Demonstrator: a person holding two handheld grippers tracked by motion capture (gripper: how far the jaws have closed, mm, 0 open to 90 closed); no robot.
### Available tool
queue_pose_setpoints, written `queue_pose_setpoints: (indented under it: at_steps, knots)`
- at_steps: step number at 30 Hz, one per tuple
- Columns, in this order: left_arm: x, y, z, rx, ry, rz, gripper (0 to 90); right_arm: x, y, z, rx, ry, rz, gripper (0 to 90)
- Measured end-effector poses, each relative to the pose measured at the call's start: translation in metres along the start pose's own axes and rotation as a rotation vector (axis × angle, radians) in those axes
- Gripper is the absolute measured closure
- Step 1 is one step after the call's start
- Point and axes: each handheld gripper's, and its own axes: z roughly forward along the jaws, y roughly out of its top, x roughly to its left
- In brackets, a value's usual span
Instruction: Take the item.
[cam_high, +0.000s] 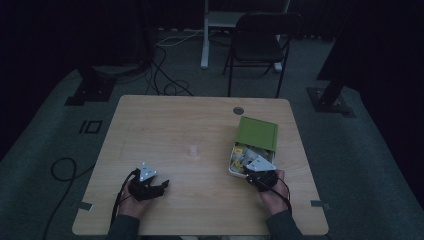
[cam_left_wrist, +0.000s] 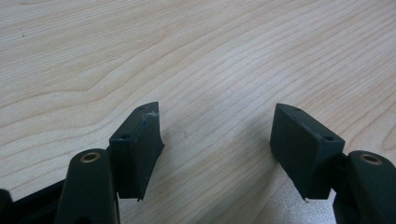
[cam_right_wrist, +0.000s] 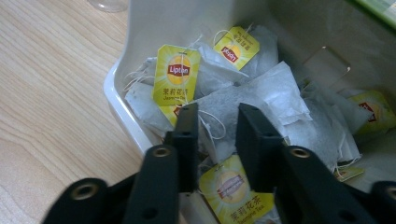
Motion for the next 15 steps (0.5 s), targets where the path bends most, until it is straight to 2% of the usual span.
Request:
queue_pose_setpoints:
  at_steps: [2, 7, 15]
  knots:
    - [0.0, 0.0, 0.0, 0.0, 0.0, 0.0, 34.7, -0.0021, 0.0009, -0.0006, -0.009, 0.0, 0.007, 79.2]
    - [0.0, 0.0, 0.0, 0.0, 0.0, 0.0, 34.7, -0.0068, 0.0018, -0.0026, -0.025, 0.028, 0.038, 88.3]
    - [0.0, 0.0, 0.0, 0.0, 0.0, 0.001, 34.7, -0.0098, 0.0035, -0.0095, -0.06, 0.055, 0.061, 90.0]
